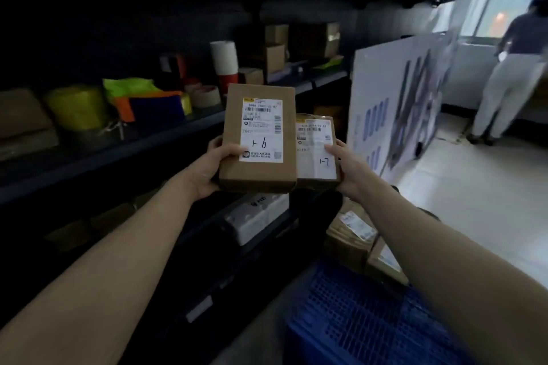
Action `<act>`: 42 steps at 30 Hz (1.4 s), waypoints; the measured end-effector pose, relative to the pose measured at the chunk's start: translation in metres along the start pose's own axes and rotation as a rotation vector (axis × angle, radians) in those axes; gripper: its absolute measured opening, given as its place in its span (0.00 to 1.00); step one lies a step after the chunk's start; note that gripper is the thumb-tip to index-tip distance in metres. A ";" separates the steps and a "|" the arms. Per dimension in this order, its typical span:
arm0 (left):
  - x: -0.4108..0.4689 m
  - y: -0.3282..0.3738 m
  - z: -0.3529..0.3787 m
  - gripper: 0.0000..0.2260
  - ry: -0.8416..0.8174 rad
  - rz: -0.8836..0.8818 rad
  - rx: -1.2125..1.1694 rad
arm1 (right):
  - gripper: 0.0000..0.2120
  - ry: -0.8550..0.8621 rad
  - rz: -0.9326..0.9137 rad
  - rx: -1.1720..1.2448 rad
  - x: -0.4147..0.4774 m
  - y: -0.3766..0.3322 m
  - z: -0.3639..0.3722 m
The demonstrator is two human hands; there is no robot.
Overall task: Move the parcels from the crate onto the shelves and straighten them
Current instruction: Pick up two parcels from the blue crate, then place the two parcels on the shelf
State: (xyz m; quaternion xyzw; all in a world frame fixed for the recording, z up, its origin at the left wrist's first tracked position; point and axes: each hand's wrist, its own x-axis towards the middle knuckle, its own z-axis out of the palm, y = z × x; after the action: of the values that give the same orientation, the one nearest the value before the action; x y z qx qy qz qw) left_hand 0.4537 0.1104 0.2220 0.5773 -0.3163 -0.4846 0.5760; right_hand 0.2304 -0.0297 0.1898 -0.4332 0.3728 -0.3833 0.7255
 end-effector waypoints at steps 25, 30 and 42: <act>-0.616 -0.075 -0.097 0.27 1.454 0.390 -0.176 | 0.20 -1.343 0.260 -0.299 -0.367 0.157 0.377; -0.771 -0.108 -0.075 0.26 1.695 0.415 -0.207 | 0.24 -1.590 0.307 -0.304 -0.531 0.206 0.422; -1.038 -0.193 0.030 0.26 2.178 0.350 -0.283 | 0.23 -2.025 0.492 -0.430 -0.872 0.306 0.431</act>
State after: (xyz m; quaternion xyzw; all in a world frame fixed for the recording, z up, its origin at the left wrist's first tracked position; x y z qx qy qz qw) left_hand 0.0455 1.0848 0.2415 0.5709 0.3394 0.3375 0.6671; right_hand 0.3053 0.9858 0.2412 -0.5820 -0.2673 0.3870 0.6634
